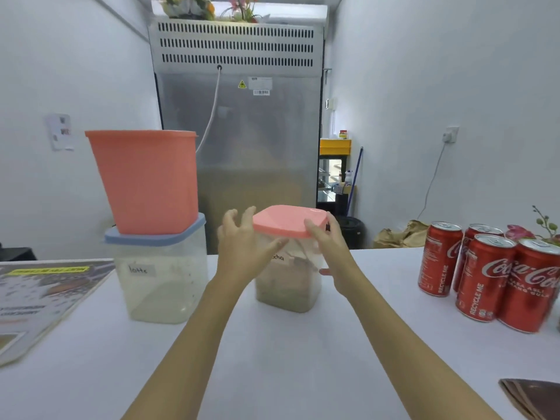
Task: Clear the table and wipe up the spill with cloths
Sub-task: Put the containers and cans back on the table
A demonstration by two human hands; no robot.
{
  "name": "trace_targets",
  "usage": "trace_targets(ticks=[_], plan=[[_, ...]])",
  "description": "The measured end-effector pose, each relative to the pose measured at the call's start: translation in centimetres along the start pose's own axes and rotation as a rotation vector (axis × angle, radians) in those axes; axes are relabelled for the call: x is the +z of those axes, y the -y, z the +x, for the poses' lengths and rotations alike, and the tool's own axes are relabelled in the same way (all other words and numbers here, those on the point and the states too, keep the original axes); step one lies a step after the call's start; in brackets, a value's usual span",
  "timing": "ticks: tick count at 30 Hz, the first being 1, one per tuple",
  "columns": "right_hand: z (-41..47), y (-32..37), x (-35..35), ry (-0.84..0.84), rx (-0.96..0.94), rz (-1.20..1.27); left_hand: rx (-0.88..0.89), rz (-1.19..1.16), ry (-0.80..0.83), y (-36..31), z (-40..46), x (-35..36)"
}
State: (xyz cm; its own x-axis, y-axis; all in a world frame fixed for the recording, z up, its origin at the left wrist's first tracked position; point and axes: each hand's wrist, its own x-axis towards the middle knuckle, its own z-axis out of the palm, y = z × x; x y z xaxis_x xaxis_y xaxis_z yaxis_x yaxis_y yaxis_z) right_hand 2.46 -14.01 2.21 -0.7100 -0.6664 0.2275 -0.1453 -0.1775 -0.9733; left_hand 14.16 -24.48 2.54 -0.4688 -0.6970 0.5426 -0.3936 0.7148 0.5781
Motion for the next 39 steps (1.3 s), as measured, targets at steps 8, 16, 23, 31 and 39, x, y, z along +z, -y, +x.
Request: trace_targets(ticks=[8,16,23,31,39], plan=[[-0.9,-0.3,4.2,0.040,0.000,0.041,0.179,0.073,-0.219,3.8,-2.5,-1.9],[-1.5,-0.9,7.7,0.076,0.046,0.089,0.181,0.103,-0.755,8.5,-3.4,-4.4],[-1.1,-1.6,9.7,-0.043,-0.085,0.129,-0.044,-0.044,-0.584,13.9,-2.8,-7.3],[-0.5,-2.0,10.7,-0.052,-0.108,0.103,-0.093,-0.257,-0.464,14.3,-2.8,-5.4],[0.8,-2.0,12.0,-0.039,-0.074,0.132,-0.127,-0.203,-0.524,15.1,-1.5,-5.1]])
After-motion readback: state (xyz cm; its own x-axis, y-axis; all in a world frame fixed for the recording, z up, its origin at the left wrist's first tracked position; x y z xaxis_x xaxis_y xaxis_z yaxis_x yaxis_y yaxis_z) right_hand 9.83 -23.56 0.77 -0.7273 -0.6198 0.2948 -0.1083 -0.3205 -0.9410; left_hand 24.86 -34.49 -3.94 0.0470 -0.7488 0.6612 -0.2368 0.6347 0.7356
